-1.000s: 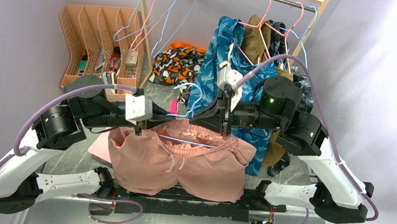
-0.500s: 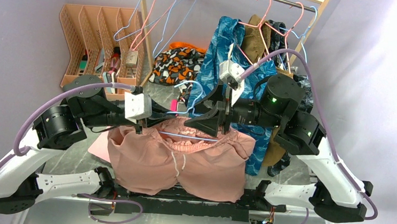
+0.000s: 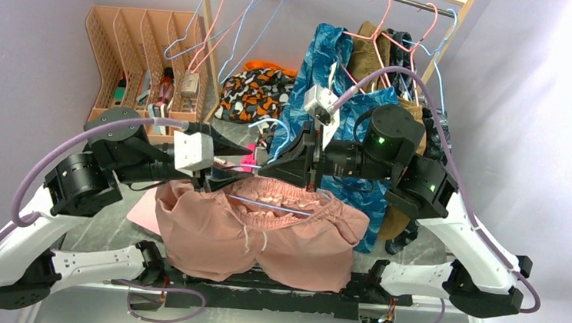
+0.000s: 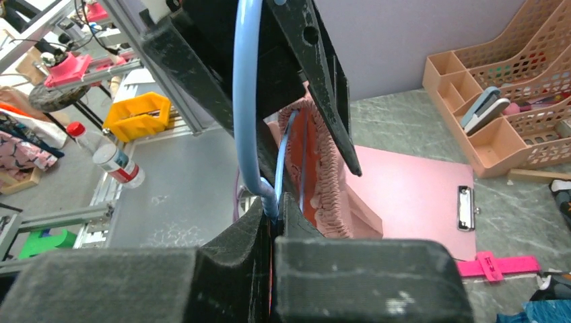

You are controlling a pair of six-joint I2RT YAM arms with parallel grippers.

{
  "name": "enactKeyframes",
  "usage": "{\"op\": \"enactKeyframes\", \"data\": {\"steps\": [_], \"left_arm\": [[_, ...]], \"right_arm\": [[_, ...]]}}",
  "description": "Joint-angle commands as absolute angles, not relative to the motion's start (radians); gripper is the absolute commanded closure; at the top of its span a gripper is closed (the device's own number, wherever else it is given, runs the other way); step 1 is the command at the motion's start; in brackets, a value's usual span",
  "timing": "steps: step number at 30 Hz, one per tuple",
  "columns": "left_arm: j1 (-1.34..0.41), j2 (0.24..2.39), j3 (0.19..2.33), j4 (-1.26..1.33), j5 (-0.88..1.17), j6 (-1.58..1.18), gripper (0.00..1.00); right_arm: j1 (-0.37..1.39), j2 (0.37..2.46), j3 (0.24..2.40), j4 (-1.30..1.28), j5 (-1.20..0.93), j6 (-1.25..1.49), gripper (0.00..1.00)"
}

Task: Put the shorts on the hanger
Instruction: Adjust the shorts on the hanger.

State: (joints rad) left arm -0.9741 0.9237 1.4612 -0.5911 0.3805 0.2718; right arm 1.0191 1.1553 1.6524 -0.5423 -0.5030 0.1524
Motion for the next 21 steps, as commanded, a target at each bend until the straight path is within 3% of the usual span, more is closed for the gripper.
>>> {"op": "enactKeyframes", "data": {"steps": [1,3,6,11,15,18,21], "left_arm": [[-0.973,0.892,1.521,-0.544,0.364,0.257,0.41],[-0.973,0.869,1.545,-0.546,0.362,0.245,0.3],[-0.973,0.833,1.606,-0.56,0.363,0.233,0.21],[-0.973,0.764,1.698,-0.524,0.327,0.229,0.19],[-0.973,0.721,1.772,-0.43,0.308,0.236,0.19],[-0.973,0.689,1.81,-0.33,0.297,0.247,0.19],[-0.973,0.689,1.857,-0.29,0.283,0.255,0.17]], "right_arm": [[1.02,1.15,1.718,-0.534,-0.528,0.132,1.0],[1.021,1.148,1.749,-0.546,-0.535,0.119,1.0],[1.021,1.151,1.815,-0.572,-0.539,0.104,1.0],[1.021,1.198,1.982,-0.639,-0.599,0.094,1.0],[1.02,1.278,2.249,-0.625,-0.814,0.166,1.0],[1.017,1.243,2.25,-0.428,-0.915,0.252,1.0],[1.0,1.277,2.327,-0.468,-0.92,0.23,1.0]]}}
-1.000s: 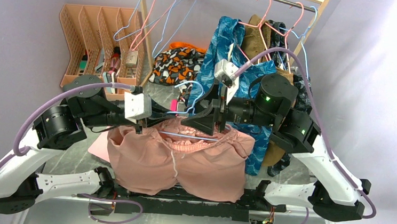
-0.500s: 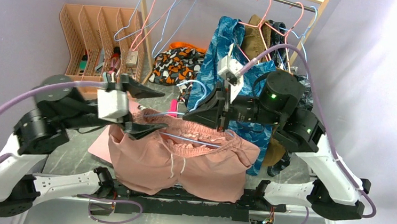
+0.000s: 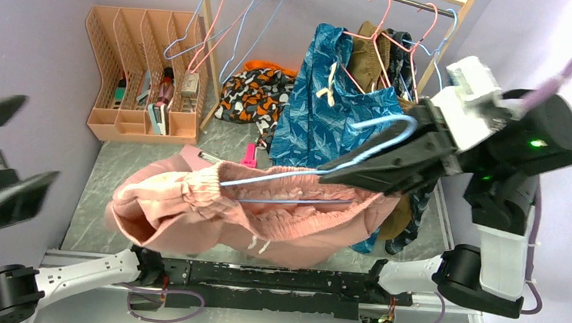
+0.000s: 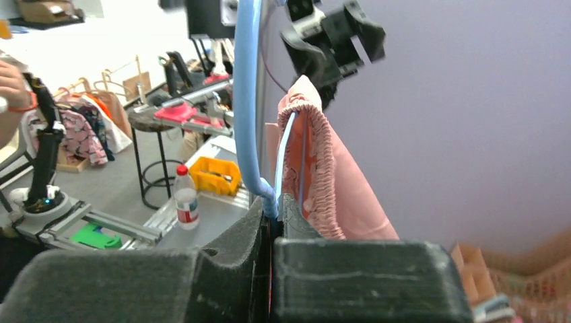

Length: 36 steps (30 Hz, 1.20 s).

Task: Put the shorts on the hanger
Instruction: Adjust the shorts on the hanger.

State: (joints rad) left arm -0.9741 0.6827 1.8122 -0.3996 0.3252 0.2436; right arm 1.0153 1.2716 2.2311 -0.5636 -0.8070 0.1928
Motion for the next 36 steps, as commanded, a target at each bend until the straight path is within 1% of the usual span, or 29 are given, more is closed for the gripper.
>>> {"op": "enactKeyframes", "data": {"steps": [1,4,9,11,13,15,18,19,21,23,26,31,34,36], "left_arm": [[-0.973,0.695,1.878,-0.299,0.281,0.258,0.17],[-0.973,0.7,1.903,-0.326,0.257,0.269,0.18],[-0.973,0.657,1.811,-0.314,0.18,0.289,0.17],[-0.973,0.649,1.789,-0.325,0.159,0.297,0.17],[-0.973,0.649,1.777,-0.34,0.145,0.303,0.18],[-0.973,0.645,1.756,-0.341,0.134,0.309,0.17],[-0.973,0.644,1.739,-0.334,0.133,0.31,0.18],[-0.973,0.644,1.733,-0.33,0.137,0.308,0.18],[-0.973,0.641,1.723,-0.321,0.139,0.305,0.18],[-0.973,0.642,1.72,-0.319,0.139,0.303,0.18],[-0.973,0.647,1.725,-0.329,0.144,0.298,0.18],[-0.973,0.65,1.744,-0.354,0.145,0.292,0.18],[-0.973,0.643,1.747,-0.362,0.138,0.297,0.18],[-0.973,0.636,1.734,-0.354,0.132,0.303,0.17]], "right_arm": [[0.997,1.295,2.345,-0.511,-0.897,0.2,1.0],[0.998,1.308,2.255,-0.597,-0.767,0.105,1.0],[0.998,1.331,2.109,-0.709,-0.457,0.005,1.0],[0.998,1.35,2.108,-0.739,-0.35,0.002,1.0],[0.998,1.366,2.155,-0.76,-0.288,0.009,1.0],[0.998,1.381,2.264,-0.771,-0.304,0.012,1.0],[0.997,1.385,2.469,-0.709,-0.416,0.051,1.0],[0.997,1.376,2.508,-0.673,-0.453,0.064,1.0],[0.997,1.342,2.486,-0.581,-0.502,0.08,1.0],[0.997,1.323,2.433,-0.55,-0.502,0.077,1.0],[0.997,1.337,2.362,-0.609,-0.467,0.054,1.0],[0.998,1.324,2.162,-0.669,-0.41,0.037,1.0],[0.998,1.335,2.144,-0.737,-0.366,0.031,1.0],[0.998,1.353,2.18,-0.79,-0.332,0.031,1.0]]}}
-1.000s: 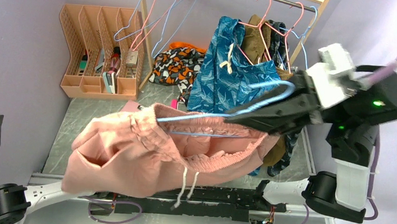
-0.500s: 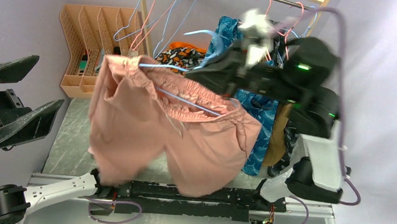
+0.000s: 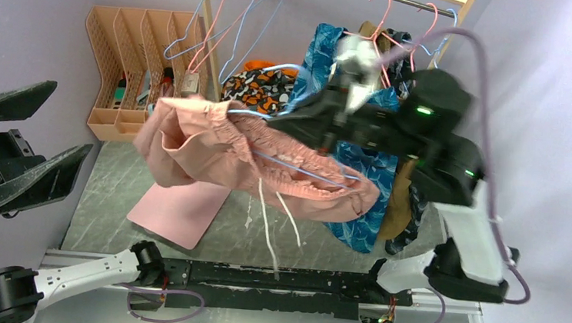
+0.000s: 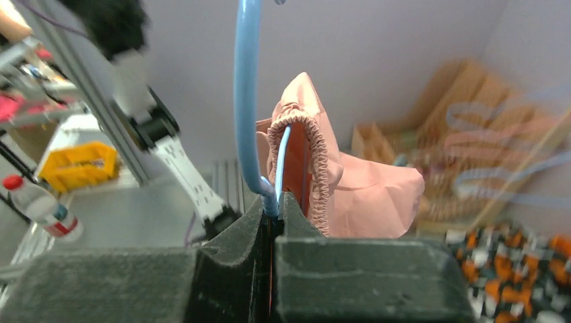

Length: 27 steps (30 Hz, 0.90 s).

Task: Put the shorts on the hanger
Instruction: Adjust the shorts on the hanger.

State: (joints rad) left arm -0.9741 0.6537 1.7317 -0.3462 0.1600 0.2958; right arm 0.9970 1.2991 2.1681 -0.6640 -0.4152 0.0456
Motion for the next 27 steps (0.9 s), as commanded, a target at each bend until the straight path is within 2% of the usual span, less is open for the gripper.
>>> {"op": "enactKeyframes", "data": {"steps": [1,5,8,12,17,22,27], "left_arm": [[-0.973,0.635,1.726,-0.35,0.131,0.305,0.18],[-0.973,0.651,1.715,-0.35,0.137,0.32,0.17],[-0.973,0.679,1.729,-0.358,0.149,0.324,0.17],[-0.973,0.709,1.742,-0.36,0.163,0.327,0.17],[-0.973,0.722,1.723,-0.358,0.169,0.319,0.18],[-0.973,0.708,1.683,-0.344,0.154,0.319,0.18],[-0.973,0.704,1.646,-0.33,0.141,0.324,0.17]], "right_arm": [[0.998,1.365,2.214,-0.813,-0.323,0.03,1.0],[0.998,1.375,2.443,-0.777,-0.404,0.056,1.0],[0.998,1.355,2.513,-0.683,-0.489,0.088,1.0],[0.998,1.343,2.447,-0.668,-0.494,0.082,1.0],[0.998,1.343,2.278,-0.715,-0.402,0.054,1.0],[0.998,1.363,2.235,-0.81,-0.296,0.031,1.0],[0.998,1.376,2.257,-0.86,-0.062,0.057,1.0]]}}
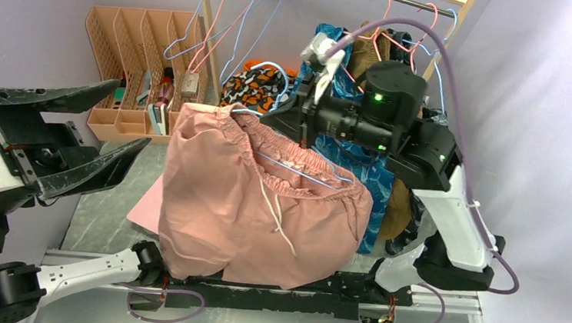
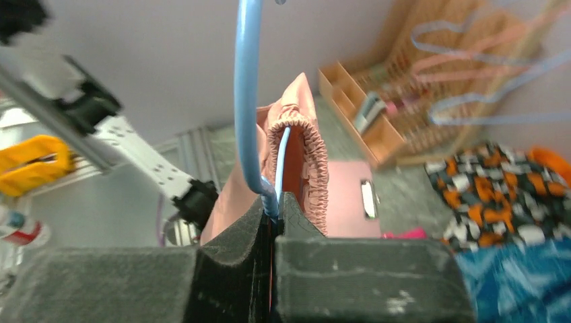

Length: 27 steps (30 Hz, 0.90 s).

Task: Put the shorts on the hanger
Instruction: Adjust the shorts on the hanger.

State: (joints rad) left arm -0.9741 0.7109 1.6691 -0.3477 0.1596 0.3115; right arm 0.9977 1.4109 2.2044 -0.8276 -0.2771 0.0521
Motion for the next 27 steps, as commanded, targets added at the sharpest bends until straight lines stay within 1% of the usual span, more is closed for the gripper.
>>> {"op": "enactKeyframes", "data": {"steps": [1,3,9,18,24,27], "left_arm": [[-0.973,0.706,1.639,-0.333,0.141,0.328,0.17],[-0.973,0.717,1.63,-0.343,0.142,0.332,0.17],[-0.973,0.803,1.633,-0.456,0.166,0.358,0.18],[-0.973,0.915,1.608,-0.559,0.302,0.376,0.17],[-0.973,0.995,1.62,-0.623,0.415,0.368,0.18],[-0.973,1.015,1.618,-0.655,0.472,0.367,0.17]], "right_arm": [[0.998,1.383,2.263,-0.873,-0.022,0.063,1.0],[0.997,1.388,2.256,-0.885,-0.001,0.07,1.0],[0.998,1.366,2.193,-0.895,-0.071,0.05,1.0],[0.997,1.208,1.948,-0.891,-0.226,0.034,1.0],[0.998,1.092,1.753,-0.815,-0.325,0.046,1.0],[0.998,1.055,1.696,-0.79,-0.353,0.05,1.0]]}}
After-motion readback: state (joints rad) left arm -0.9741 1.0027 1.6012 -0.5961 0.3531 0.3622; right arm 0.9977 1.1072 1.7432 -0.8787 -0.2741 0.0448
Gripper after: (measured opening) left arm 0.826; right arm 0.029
